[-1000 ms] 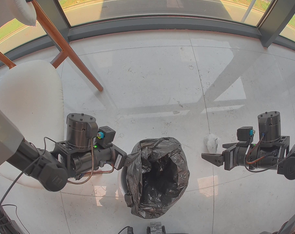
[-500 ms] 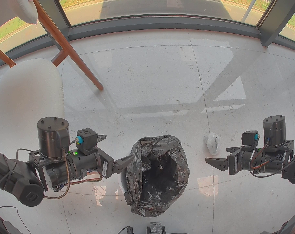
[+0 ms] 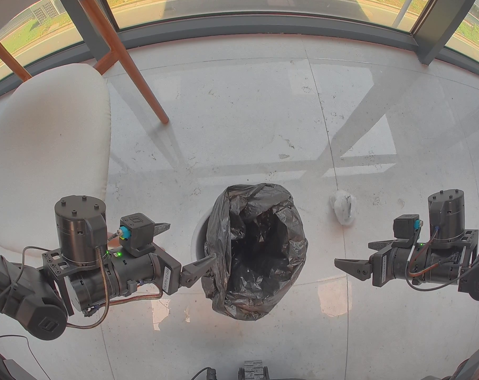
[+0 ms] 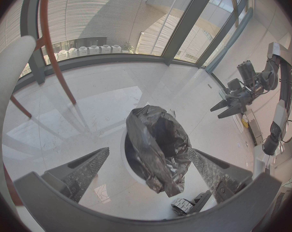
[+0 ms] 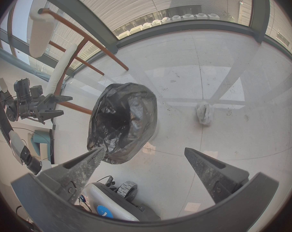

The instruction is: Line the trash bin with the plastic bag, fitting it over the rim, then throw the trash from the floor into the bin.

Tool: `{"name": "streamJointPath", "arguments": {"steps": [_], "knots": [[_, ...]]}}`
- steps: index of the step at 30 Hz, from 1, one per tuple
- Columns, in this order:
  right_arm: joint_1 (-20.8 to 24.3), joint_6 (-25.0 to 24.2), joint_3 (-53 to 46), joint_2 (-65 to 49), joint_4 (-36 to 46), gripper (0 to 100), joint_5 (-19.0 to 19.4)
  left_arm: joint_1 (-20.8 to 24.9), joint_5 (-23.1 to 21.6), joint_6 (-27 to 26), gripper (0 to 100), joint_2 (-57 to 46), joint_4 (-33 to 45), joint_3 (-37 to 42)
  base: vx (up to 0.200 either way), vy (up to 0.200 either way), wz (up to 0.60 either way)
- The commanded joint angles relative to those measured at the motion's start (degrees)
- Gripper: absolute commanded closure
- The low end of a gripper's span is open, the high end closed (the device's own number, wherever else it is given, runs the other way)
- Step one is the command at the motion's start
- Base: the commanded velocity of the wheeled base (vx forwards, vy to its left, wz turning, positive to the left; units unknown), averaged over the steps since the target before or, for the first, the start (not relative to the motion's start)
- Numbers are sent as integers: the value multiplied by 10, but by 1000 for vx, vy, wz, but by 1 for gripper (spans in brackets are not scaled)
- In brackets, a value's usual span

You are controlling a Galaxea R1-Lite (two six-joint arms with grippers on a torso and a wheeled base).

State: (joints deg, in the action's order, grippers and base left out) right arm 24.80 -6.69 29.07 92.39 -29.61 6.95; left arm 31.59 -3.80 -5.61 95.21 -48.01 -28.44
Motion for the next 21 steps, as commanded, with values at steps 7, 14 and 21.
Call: {"name": "streamJointPath", "arguments": {"steps": [7,14,21], "knots": [[-1,-2,-2,-1,-1,0,-3,6,1,28,0,-28,0,8,-200,0,0],[-1,-3,-2,1,-1,0,-3,7,-21,122,0,-53,1,21,0,0,0],[-1,-3,-6,0,-1,0,-4,7,-7,140,0,-42,5,28,0,0,0]]}}
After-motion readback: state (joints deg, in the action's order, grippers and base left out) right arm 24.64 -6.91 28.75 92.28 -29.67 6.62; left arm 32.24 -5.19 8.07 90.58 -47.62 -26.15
